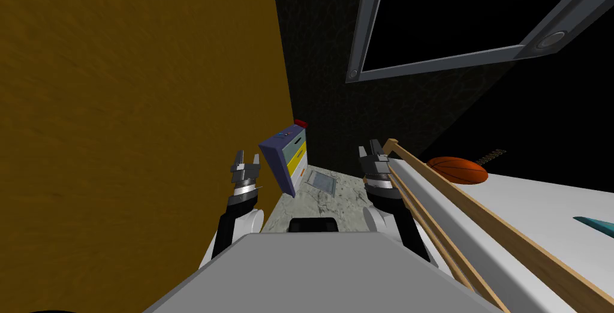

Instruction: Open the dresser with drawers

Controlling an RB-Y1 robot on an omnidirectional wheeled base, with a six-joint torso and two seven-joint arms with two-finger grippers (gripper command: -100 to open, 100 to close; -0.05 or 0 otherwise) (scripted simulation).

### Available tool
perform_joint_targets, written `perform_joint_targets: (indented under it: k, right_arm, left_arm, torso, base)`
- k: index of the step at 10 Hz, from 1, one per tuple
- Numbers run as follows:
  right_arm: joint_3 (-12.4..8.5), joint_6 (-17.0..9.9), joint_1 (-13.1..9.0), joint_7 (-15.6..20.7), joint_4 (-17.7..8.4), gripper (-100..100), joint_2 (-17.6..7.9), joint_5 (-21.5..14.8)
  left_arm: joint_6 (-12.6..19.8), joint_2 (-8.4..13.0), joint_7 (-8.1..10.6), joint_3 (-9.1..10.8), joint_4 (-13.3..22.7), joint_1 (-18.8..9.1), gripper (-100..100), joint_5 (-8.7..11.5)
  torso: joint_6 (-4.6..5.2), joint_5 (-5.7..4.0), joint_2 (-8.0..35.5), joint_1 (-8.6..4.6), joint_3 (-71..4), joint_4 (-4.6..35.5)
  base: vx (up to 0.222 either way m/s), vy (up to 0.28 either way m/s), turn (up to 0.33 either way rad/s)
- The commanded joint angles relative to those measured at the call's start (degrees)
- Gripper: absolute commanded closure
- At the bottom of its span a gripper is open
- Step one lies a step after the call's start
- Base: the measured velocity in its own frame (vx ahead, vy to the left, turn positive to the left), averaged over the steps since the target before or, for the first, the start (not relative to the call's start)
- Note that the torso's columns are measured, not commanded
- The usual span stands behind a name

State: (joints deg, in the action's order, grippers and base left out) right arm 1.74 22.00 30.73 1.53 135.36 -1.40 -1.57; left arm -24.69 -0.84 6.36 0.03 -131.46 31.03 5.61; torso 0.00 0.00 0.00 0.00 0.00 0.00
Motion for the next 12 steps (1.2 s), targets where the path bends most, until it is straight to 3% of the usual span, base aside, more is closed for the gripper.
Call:
perform_joint_targets:
  k: [1, 9, 10, 12]
  right_arm:
    - [0.0, 0.0, 0.0, 0.0, 0.0, 0, 0.0, 0.0]
    - [0.0, 0.0, 0.0, 0.0, 0.0, 0, 0.0, 0.0]
    - [0.0, 0.0, 0.0, 0.0, 0.0, 0, 0.0, 0.0]
    - [0.0, 0.0, 0.0, 0.0, 0.0, 0, 0.0, 0.0]
  left_arm:
    - [0.0, 0.0, 0.0, 0.0, 0.0, 0.0, 0, 0.0]
    - [0.0, 0.0, 0.0, 0.0, 0.0, 0.0, 0, 0.0]
    - [-0.1, 1.6, -0.05, 0.02, 0.6, -0.2, -100, 0.0]
    - [-0.5, 3.9, -0.15, 0.05, 2.1, -0.6, -100, -0.1]
  torso:
    - [0.0, 0.0, 2.3, 0.0, -4.7, 2.3]
    - [0.0, 0.0, 35.4, 0.0, -70.7, 35.4]
    - [0.0, 0.0, 39.6, 0.0, -79.2, 39.6]
    - [0.0, 0.0, 42.0, 0.01, -84.3, 42.0]
  base:
    - [0.0, 0.0, 0.0]
    - [0.0, 0.0, 0.0]
    - [0.018, 0.0, -0.004]
    - [0.039, -0.003, -0.007]
